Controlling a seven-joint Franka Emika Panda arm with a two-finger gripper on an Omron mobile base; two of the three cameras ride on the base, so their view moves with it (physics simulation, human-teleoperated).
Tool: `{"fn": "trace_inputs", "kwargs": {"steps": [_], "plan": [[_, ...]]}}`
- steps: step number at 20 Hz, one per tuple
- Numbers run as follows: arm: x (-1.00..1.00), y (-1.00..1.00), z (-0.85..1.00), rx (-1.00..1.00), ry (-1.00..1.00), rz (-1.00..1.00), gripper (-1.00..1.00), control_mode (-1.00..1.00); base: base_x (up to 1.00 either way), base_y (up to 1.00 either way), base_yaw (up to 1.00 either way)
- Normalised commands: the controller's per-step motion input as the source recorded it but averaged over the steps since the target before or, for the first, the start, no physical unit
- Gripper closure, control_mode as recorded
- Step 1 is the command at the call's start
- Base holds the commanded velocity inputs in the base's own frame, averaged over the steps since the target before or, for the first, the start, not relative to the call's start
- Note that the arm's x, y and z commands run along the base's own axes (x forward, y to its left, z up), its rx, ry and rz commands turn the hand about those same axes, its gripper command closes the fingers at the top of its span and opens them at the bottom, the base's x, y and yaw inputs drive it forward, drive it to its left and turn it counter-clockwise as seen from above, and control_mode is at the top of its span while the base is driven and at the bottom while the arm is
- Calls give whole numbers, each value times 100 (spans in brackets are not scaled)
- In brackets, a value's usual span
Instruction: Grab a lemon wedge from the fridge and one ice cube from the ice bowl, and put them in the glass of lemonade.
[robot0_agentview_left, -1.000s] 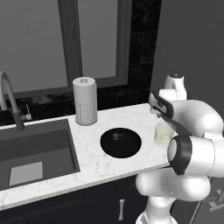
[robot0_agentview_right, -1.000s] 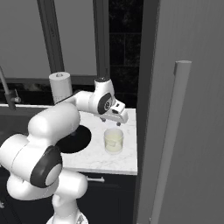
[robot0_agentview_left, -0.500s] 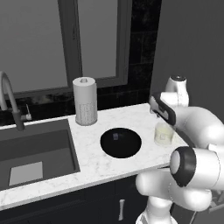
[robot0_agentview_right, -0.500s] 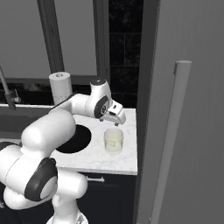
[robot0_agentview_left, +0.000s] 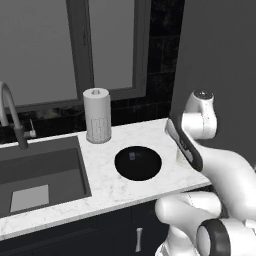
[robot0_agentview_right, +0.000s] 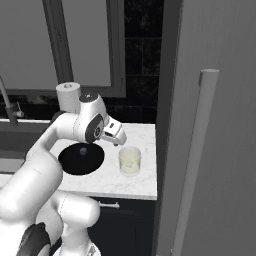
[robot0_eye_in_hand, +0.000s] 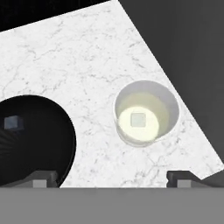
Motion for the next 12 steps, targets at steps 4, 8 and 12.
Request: {"fn": "trace_inputs", "kwargs": {"steps": [4, 8, 12], "plan": [[-100, 55, 34, 0, -2, 7, -100, -100, 0, 0, 0], [-100, 43, 25, 0, 1, 6, -100, -100, 0, 0, 0], [-91, -4, 9, 1, 2, 1, -100, -100, 0, 0, 0]]}}
